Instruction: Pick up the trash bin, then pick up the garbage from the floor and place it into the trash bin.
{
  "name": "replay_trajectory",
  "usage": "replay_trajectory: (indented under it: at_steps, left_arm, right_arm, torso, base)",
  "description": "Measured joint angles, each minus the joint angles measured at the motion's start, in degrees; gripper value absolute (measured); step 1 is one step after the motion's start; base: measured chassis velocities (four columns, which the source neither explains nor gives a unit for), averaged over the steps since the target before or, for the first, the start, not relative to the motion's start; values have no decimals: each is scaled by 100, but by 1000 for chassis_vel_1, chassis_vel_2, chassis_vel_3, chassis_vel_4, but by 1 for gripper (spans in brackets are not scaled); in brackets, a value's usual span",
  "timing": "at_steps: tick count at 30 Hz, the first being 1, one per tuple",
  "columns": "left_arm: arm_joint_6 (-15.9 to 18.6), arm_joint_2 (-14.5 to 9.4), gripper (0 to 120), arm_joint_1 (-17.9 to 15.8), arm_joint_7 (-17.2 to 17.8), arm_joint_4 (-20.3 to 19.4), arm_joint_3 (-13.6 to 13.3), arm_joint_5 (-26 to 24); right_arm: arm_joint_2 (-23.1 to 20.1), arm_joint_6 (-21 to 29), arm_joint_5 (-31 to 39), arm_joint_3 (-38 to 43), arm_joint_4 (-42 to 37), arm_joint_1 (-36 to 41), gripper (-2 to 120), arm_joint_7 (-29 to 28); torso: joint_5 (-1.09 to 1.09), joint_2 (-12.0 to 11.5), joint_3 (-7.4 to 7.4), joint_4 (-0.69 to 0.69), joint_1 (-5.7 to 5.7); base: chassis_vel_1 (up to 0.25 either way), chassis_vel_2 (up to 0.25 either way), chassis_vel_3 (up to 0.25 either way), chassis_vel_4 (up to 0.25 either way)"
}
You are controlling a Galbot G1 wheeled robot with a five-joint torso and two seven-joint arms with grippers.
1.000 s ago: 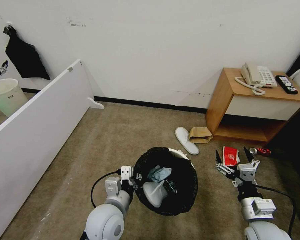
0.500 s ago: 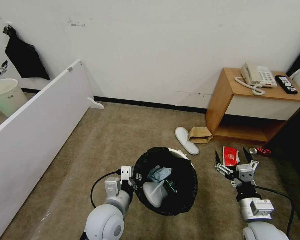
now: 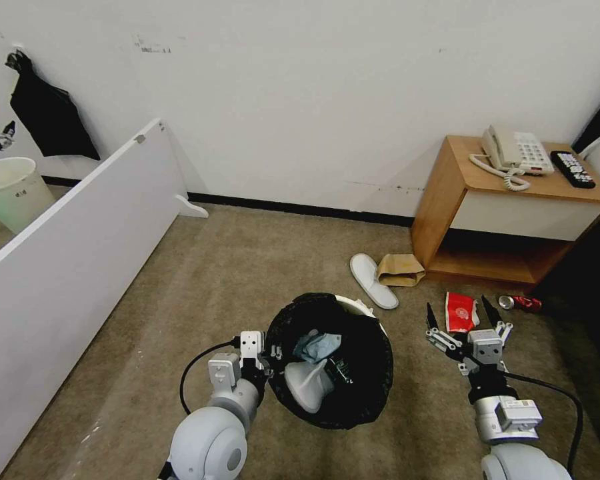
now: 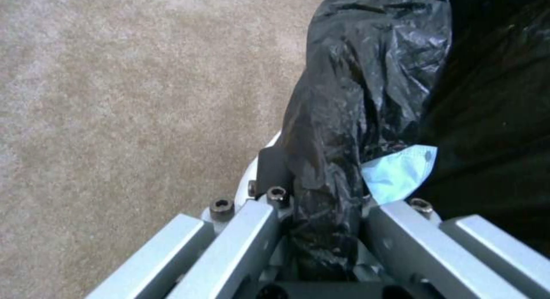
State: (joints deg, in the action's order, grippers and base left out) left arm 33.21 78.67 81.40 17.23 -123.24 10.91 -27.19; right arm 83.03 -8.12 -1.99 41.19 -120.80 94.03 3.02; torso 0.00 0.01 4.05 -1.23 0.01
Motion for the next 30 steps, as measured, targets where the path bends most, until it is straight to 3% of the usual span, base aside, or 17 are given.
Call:
replay_trajectory:
  at_steps: [13, 30]
  left_arm:
    - [9, 7, 2, 29, 46, 8, -21, 36]
    - [-17, 25, 2, 11, 14, 17, -15, 62]
  right_arm:
    - [-14, -37, 1, -6, 0, 18, 100, -6]
    - [10, -64, -19, -11, 29, 3, 100, -5]
  torso:
    - [0, 133, 124, 0, 4]
    - [0, 140, 137, 0, 2]
  base:
    - [0, 0, 0, 0]
    - [0, 0, 0, 0]
